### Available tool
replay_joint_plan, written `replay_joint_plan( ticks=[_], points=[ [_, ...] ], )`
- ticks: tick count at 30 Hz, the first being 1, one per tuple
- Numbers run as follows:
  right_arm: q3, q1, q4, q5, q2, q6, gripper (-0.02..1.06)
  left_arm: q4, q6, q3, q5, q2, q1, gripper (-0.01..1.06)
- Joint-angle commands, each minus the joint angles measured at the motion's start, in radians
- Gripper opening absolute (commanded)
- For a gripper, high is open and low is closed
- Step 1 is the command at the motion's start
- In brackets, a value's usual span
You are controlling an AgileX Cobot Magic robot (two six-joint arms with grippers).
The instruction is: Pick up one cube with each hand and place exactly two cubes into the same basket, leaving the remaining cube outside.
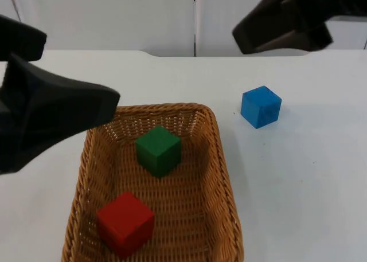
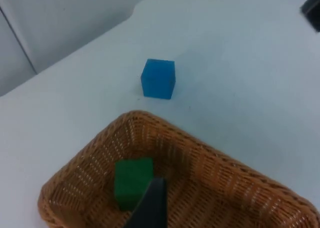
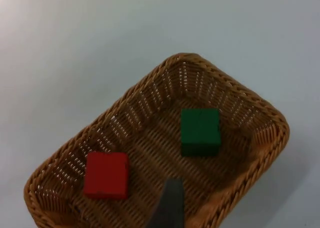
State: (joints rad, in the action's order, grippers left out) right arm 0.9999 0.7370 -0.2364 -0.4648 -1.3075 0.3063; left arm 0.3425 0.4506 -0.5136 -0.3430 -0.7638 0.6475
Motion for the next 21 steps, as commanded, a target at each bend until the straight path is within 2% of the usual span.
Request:
replay_joint_plan(
  ticks=[1,2,6,8,10,12,21],
  points=[
    [-0.023,0.002,-0.002,0.022,0.034,-0.003,0.73,-0.074,-0.078,0.001,-0.031,0.031,0.003,0.89],
    [-0.034,0.002,-0.002,0.022,0.051,-0.003,0.73,-0.094,-0.098,0.001,-0.038,0.040,0.003,0.89],
    [-0.064,0.002,-0.002,0.020,0.107,-0.009,0.73,-0.283,-0.306,0.001,-0.122,0.130,0.003,0.89],
    [-0.068,0.002,-0.004,0.020,0.121,-0.009,0.73,-0.301,-0.321,0.001,-0.135,0.142,0.003,0.89],
    [-0.091,0.002,-0.004,0.020,0.156,-0.011,0.73,-0.368,-0.409,0.001,-0.202,0.198,0.003,0.89],
    [-0.109,0.002,-0.004,0.020,0.191,-0.011,0.73,-0.389,-0.433,0.001,-0.261,0.247,0.003,0.89],
    [-0.195,0.002,-0.002,0.034,0.331,-0.011,0.73,-0.410,-0.487,0.001,-0.383,0.427,0.003,0.89]
  ],
)
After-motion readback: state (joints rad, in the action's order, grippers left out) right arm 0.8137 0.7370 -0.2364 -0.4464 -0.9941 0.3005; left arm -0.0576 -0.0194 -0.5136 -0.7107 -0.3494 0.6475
